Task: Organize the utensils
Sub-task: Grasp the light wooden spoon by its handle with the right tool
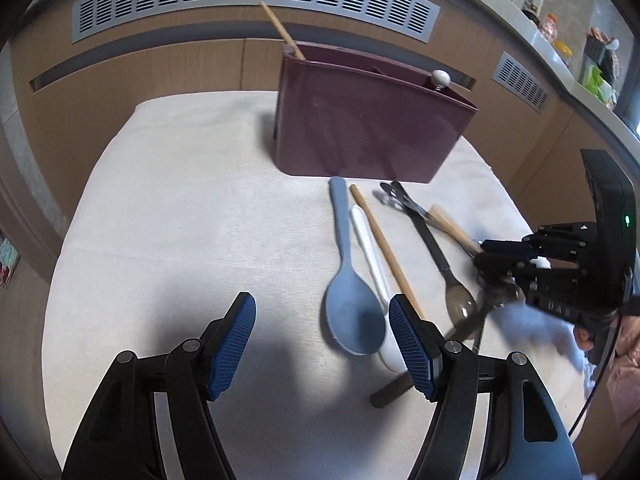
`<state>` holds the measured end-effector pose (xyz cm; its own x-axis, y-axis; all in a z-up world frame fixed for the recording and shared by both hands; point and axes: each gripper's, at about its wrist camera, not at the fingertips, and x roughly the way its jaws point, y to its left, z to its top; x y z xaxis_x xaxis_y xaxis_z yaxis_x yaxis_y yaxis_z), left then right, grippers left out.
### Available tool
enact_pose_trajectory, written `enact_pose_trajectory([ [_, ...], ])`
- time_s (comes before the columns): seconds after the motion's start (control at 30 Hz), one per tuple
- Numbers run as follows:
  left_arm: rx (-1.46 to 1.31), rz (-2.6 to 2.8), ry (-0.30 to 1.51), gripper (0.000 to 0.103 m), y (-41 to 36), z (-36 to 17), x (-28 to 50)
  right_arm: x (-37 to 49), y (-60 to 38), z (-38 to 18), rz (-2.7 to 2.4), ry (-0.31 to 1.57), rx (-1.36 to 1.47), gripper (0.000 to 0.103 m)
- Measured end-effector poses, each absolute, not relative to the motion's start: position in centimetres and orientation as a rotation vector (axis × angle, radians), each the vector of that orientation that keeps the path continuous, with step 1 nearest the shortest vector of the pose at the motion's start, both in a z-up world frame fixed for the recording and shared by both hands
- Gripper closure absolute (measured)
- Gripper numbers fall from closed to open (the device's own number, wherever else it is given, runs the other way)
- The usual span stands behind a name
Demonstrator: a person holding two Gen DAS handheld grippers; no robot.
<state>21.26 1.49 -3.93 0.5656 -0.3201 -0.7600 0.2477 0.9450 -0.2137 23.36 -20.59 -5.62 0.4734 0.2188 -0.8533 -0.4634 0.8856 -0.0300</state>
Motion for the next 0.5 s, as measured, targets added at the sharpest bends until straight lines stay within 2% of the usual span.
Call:
enact_pose_trajectory([
  [0.33,0.047,-0.535,0.904,0.033,-2.9,-2.5,20.4,20.9,-25.2,-3.9,0.368,0.989,-0.053,0.095],
  [0.5,0.218,-0.652,0.904,0.034,-7.4,-2.2,19.9,19.7,-26.8,-4.5,0.355,0.996,0.004,0.095],
])
